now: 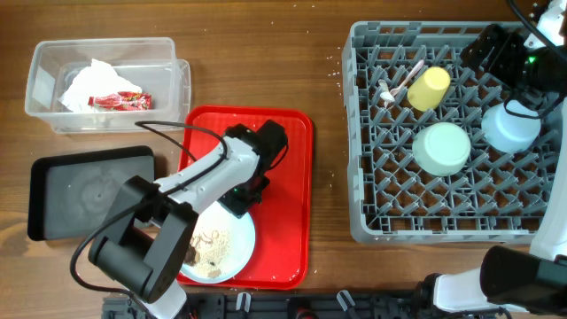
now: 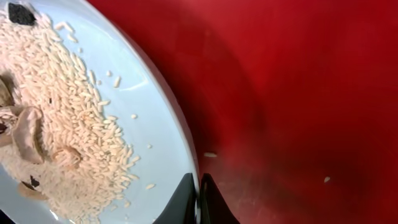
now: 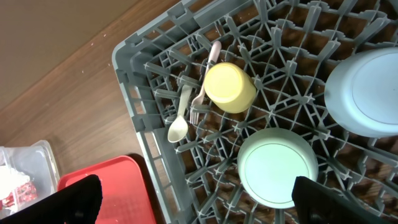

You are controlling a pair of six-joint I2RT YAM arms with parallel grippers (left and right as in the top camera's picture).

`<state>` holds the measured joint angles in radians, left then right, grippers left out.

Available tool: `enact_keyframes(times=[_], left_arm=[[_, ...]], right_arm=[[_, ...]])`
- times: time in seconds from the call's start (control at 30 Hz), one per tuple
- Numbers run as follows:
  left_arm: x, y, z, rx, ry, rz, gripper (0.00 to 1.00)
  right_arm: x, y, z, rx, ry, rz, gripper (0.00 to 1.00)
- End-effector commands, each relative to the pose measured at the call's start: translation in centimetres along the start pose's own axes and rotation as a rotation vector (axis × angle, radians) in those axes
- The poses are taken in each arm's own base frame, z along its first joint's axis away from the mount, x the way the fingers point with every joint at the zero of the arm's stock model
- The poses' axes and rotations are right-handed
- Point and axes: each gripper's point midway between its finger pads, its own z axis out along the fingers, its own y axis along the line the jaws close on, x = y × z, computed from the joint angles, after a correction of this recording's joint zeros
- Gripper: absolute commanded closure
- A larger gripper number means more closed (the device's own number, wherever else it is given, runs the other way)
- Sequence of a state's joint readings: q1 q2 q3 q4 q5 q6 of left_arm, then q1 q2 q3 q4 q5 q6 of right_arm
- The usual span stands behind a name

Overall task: Sort waste into correct bins and load items into the dishwasher rack
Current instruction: 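Grip the plate edge with the left gripper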

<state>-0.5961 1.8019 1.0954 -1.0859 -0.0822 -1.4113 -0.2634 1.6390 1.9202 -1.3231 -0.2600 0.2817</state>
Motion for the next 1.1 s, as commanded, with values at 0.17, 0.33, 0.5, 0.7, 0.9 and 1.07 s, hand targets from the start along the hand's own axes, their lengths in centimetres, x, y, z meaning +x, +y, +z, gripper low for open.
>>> enact_keyframes(times=[0.17, 0.33, 0.5, 0.7, 0.9, 1.07], left_arm=[[-0.9, -0.8, -2.0, 0.006, -0.048, 0.046, 0.96], [-1.3, -0.7, -2.4, -0.001, -0.068, 0.047, 0.96], [-1.3, -0.7, -2.7, -0.004, -0.071, 0.094, 0.96], [-2.3, -0.7, -4.3, -0.015, -0.118, 0.104, 0.96], [-2.4, -0.8, -4.3, -0.012, -0.123, 0.104, 0.96], [-2.6, -0.6, -4.3, -0.021, -0.136, 0.130, 0.96]], right_arm=[[-0.2, -0.2, 0.3, 0.016, 0.000, -0.018, 0.00], [-0.2, -0.2, 0.3, 0.016, 0.000, -0.018, 0.00], [-0.1, -0.2, 0.3, 0.016, 0.000, -0.018, 0.00], [-0.2, -0.2, 0.3, 0.016, 0.000, -0.018, 0.00], [-0.2, -0.2, 0.3, 0.016, 0.000, -0.018, 0.00], [-0.2, -0.2, 0.3, 0.016, 0.000, -0.018, 0.00]])
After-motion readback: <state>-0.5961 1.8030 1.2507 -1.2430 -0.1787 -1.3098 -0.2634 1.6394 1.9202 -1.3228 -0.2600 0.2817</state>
